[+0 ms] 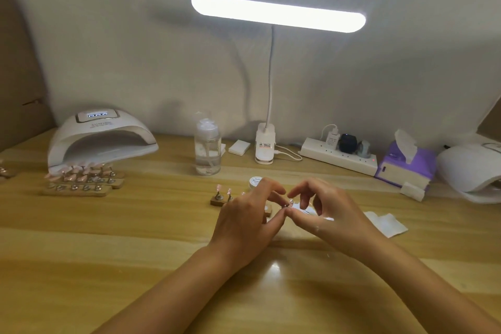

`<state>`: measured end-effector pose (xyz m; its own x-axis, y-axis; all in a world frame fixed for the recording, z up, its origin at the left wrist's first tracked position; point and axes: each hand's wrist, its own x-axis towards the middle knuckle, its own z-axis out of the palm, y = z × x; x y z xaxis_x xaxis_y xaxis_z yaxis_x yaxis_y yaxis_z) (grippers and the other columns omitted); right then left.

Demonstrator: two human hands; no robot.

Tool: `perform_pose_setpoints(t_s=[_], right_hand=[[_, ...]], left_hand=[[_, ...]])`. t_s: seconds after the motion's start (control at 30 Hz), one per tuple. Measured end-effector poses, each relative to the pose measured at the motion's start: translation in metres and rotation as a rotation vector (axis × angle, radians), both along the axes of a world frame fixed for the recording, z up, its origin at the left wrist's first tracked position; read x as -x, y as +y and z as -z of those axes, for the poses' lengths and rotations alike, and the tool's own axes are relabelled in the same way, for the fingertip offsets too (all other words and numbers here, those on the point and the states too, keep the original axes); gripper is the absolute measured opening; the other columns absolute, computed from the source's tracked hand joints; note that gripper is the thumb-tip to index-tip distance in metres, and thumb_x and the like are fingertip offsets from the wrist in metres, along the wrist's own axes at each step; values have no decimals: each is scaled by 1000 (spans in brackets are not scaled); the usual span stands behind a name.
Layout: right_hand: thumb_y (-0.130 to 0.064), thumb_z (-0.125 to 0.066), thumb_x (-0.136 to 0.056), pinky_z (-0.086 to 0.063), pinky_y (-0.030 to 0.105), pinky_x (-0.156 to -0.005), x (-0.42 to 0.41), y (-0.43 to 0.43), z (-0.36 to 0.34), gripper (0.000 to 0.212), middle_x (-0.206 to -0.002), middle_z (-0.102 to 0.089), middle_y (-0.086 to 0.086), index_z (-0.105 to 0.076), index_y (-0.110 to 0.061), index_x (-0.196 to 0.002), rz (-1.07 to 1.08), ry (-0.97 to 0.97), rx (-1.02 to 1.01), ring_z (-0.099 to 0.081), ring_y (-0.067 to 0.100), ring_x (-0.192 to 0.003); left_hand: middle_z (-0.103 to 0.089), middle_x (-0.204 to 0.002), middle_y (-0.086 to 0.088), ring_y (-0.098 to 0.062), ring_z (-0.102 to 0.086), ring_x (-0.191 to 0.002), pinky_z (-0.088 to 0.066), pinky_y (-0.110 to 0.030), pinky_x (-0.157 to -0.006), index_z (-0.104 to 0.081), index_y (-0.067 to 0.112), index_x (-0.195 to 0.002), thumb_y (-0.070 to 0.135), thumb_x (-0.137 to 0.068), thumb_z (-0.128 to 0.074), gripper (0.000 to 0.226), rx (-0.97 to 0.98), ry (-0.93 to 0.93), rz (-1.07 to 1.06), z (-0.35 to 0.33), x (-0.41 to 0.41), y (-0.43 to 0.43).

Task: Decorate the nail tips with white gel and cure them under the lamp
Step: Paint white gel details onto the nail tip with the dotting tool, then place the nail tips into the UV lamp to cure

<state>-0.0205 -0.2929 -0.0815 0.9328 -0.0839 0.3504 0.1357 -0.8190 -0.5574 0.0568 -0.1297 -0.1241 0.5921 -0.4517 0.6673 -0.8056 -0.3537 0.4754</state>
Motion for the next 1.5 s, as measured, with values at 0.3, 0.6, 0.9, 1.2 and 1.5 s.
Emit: perform_pose_setpoints(t_s=[0.3, 0.6, 0.9, 1.2, 1.5], right_hand=[[-26, -77, -85, -36, 16, -58, -16, 4, -11, 8, -73, -64, -7, -71, -28, -91, 4, -71, -112, -51, 1, -62], [-29, -73, -87, -45, 32, -72, -44, 21, 8, 4, -76, -66, -10, -72, -27, -91, 103, 107, -38, -54, 1, -70], [-34, -73, -88, -44, 30, -73, -48, 24, 13, 10, -79, -67, -10, -71, -28, -95, 118, 152, 12, -55, 1, -74], [-58, -66, -85, -33, 33, -95, -45, 31, 16, 39, -106, -49, -14, -56, -36, -116, 189, 284, 241, -45, 6, -98], [-48, -67, -89, -32, 32, -89, -40, 34, 13, 22, -100, -54, -13, -65, -33, -105, 191, 123, 239, -47, 4, -93]], left_hand=[[-70, -83, 17, -1, -60, -56, -41, -7, -59, -49, 33, -109, 34, -81, -66, 33, 98, -23, -105, 1, -2, 1], [-60, -92, 7, -13, -58, -83, -51, -39, -69, -55, 23, -97, 11, -83, -59, 18, 539, 369, -350, -11, -50, 34], [-66, -92, 8, -8, -61, -86, -42, -28, -66, -54, 29, -92, 26, -94, -51, 5, 500, 594, -373, -1, -67, 37], [-66, -87, 17, 4, -55, -75, -38, -22, -63, -52, 29, -91, 33, -98, -40, 14, 320, 649, -414, 2, -70, 35], [-67, -81, 19, 11, -59, -65, -34, -22, -61, -49, 30, -86, 34, -98, -35, 19, 329, 680, -358, -5, -63, 37]])
